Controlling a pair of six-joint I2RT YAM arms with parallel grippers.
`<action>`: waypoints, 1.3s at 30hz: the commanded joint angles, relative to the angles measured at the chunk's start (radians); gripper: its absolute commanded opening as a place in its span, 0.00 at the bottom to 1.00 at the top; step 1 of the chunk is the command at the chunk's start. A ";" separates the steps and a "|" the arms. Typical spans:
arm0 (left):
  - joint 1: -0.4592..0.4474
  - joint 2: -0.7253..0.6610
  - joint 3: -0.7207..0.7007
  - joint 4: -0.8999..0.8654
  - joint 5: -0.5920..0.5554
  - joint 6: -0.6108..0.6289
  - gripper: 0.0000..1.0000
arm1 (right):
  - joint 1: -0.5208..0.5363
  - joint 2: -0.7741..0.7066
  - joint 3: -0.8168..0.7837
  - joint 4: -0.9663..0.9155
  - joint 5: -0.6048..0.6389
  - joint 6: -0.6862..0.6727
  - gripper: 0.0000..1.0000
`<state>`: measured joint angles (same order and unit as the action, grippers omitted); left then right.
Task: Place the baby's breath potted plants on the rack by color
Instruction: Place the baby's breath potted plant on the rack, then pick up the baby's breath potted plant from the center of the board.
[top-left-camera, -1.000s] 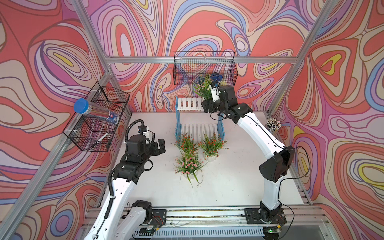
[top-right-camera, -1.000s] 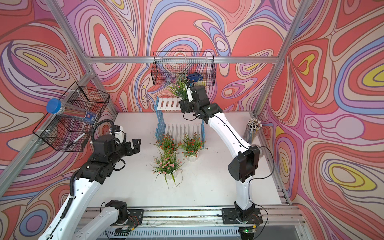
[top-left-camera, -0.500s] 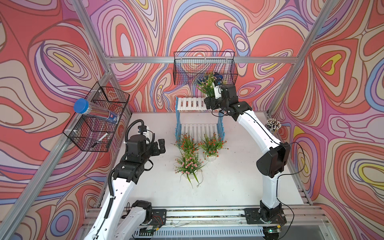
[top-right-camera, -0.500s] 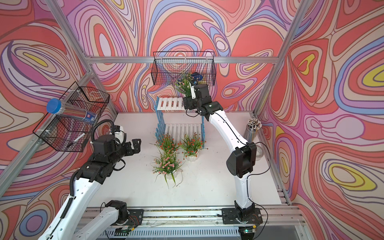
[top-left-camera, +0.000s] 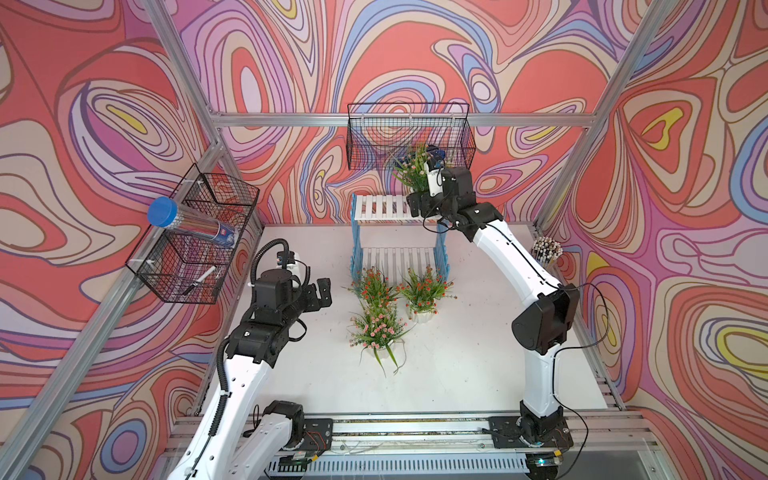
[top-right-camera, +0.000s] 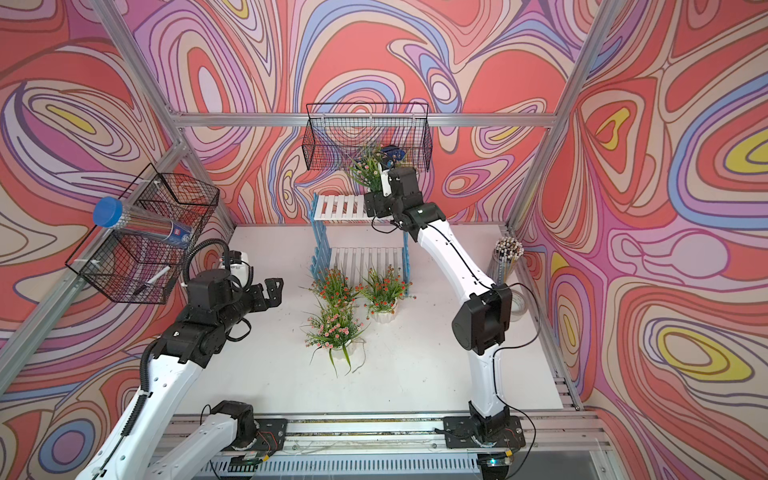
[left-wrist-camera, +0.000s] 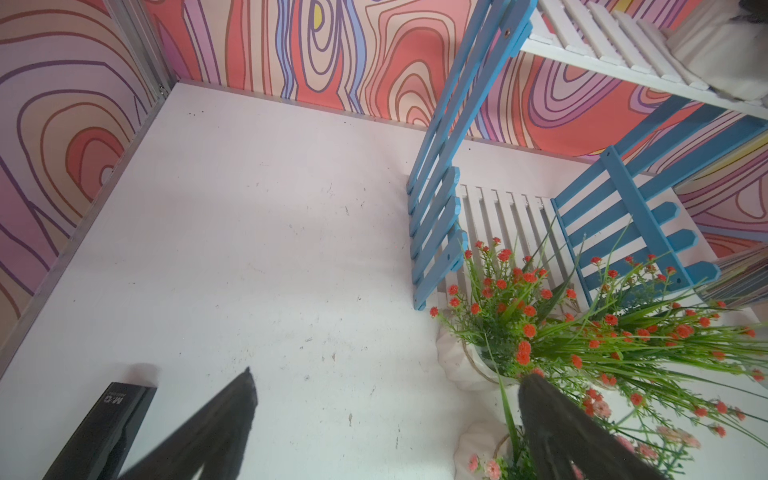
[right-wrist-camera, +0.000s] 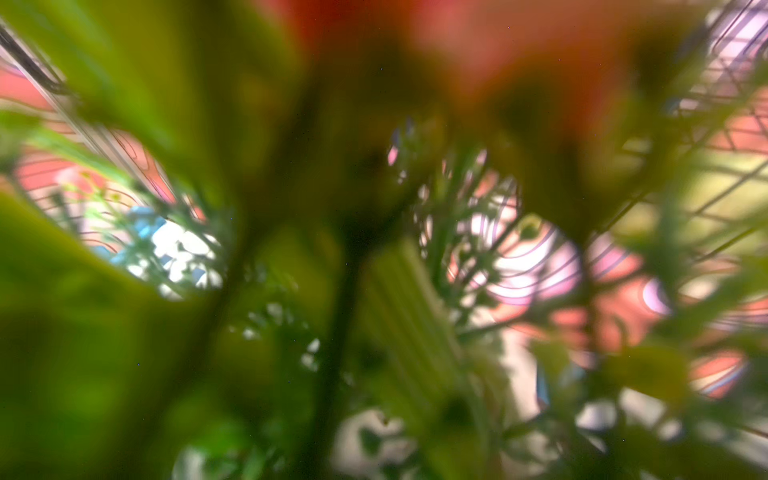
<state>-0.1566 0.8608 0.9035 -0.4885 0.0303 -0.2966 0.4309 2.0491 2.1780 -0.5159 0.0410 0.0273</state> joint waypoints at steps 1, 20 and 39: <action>-0.003 0.010 0.027 -0.039 0.018 -0.012 1.00 | -0.006 -0.056 -0.046 0.045 0.005 0.004 0.98; -0.004 0.058 0.023 -0.116 0.152 0.014 1.00 | -0.004 -0.473 -0.530 0.165 -0.066 0.029 0.98; -0.561 -0.001 -0.163 -0.419 -0.305 -0.386 1.00 | 0.001 -0.766 -0.941 0.232 -0.125 0.072 0.98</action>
<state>-0.6712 0.8646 0.7727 -0.8150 -0.1761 -0.5343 0.4316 1.3151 1.2495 -0.3199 -0.0639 0.0986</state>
